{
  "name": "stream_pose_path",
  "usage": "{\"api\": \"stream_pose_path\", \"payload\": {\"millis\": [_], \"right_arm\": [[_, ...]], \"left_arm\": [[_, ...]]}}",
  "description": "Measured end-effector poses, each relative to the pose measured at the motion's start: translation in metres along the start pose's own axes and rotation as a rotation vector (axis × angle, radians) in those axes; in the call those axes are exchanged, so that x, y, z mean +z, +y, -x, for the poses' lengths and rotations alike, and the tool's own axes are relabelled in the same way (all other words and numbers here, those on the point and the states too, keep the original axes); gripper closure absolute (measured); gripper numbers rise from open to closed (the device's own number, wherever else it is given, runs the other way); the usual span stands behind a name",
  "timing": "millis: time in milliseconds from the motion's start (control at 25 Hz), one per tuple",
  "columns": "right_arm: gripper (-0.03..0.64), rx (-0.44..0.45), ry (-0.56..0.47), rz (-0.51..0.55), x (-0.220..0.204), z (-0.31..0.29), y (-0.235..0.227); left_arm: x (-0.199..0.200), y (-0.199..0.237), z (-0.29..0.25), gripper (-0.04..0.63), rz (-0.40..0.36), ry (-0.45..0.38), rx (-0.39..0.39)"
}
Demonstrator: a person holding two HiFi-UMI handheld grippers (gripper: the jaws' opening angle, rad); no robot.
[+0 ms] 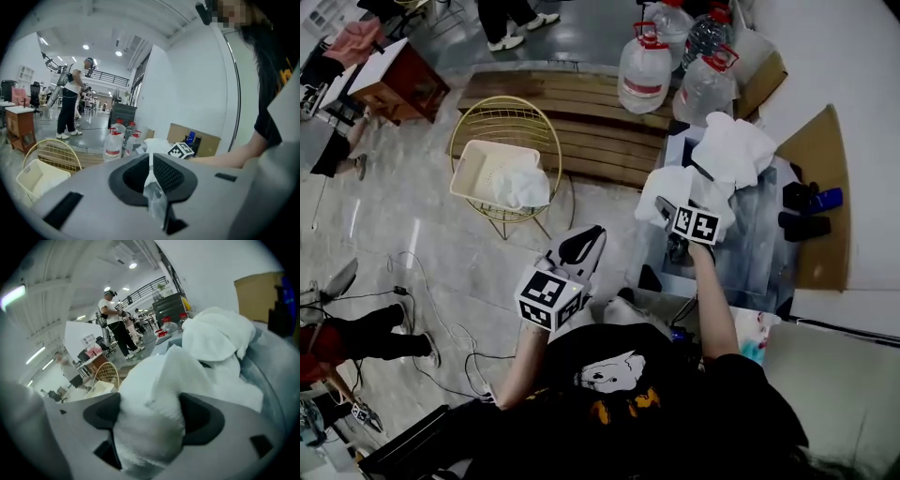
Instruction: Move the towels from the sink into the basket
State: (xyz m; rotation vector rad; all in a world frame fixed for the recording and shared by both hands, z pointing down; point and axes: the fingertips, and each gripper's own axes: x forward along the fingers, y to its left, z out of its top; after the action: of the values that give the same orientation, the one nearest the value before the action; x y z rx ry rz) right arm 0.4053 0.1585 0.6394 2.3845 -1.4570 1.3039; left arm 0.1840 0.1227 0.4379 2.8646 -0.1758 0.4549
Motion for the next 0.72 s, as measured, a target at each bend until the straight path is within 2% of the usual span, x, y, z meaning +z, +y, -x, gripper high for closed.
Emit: {"api": "stream_pose_path", "payload": {"millis": [80,160,280,400,720], "right_arm": [[0.256,0.031,-0.029,-0.058,0.001,0.002,0.0],[0.358,0.045,-0.061,-0.096,0.001,0.011,-0.002],[0.483,0.052,-0.084,-0.089,0.0,0.027,-0.004],[0.507,0.067,-0.099,-0.027,0.003,0.041,-0.001],[0.515,0.141,-0.249,-0.052,0.049,0.101,0.024]], "left_arm": [[-0.001,0.0,-0.002,0.566,0.0,0.008,0.015],[-0.002,0.001,-0.002,0.566,0.003,0.014,0.032],[-0.003,0.005,-0.003,0.566,0.006,0.019,0.052],[-0.003,0.006,-0.005,0.566,0.005,0.025,0.062],[-0.004,0.014,0.001,0.566,0.008,0.032,0.071]]}}
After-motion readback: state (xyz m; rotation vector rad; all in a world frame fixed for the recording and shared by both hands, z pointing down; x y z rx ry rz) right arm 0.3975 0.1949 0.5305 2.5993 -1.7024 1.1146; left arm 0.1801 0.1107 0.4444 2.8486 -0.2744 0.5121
